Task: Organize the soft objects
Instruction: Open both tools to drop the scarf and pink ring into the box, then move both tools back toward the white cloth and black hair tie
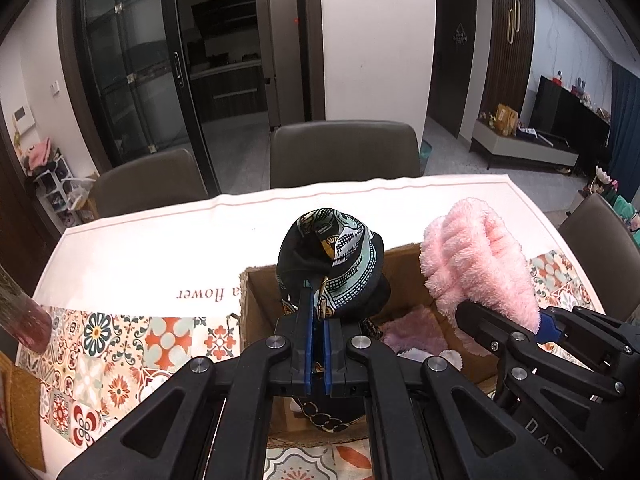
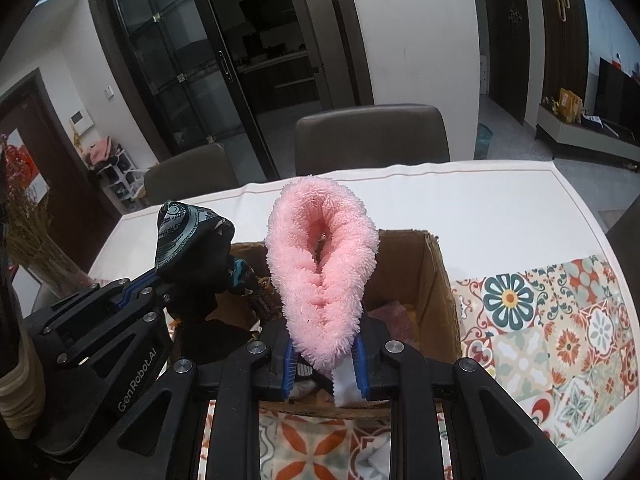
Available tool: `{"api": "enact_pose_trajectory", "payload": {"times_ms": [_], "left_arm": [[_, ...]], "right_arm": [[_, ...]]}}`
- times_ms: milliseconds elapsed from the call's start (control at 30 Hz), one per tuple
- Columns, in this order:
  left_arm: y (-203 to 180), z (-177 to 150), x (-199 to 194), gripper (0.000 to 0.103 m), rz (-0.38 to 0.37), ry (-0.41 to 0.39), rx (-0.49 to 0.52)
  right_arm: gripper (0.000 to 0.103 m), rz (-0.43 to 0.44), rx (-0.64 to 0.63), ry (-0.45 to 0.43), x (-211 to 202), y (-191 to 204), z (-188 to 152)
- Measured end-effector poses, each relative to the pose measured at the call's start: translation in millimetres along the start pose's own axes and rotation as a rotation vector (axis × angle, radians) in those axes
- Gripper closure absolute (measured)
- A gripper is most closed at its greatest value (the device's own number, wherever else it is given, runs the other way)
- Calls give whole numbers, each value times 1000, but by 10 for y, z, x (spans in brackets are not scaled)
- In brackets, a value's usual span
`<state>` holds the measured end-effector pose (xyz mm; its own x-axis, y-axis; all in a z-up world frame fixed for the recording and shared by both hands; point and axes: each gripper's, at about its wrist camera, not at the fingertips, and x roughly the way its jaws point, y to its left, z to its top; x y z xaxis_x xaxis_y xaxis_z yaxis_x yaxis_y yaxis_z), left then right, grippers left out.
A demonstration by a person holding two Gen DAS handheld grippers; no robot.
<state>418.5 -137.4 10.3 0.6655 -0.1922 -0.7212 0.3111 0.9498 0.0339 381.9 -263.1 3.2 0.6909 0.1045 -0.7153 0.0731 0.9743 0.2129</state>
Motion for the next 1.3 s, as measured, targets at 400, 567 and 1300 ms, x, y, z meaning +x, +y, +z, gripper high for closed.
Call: {"api": "enact_pose_trajectory", "payload": {"times_ms": [400,567,1300], "left_arm": [[-5,-134,226,85,-9,57,-7],[28,-131,187,54,25,35,-8],[152,-184,-105,19,148,-6,-23]], "right_arm": [[75,-6,8,46,220,-44,-89],[68,-34,-8,23,170,-41,-63],[30,-127,33,-7,-16,-135,-54]]}}
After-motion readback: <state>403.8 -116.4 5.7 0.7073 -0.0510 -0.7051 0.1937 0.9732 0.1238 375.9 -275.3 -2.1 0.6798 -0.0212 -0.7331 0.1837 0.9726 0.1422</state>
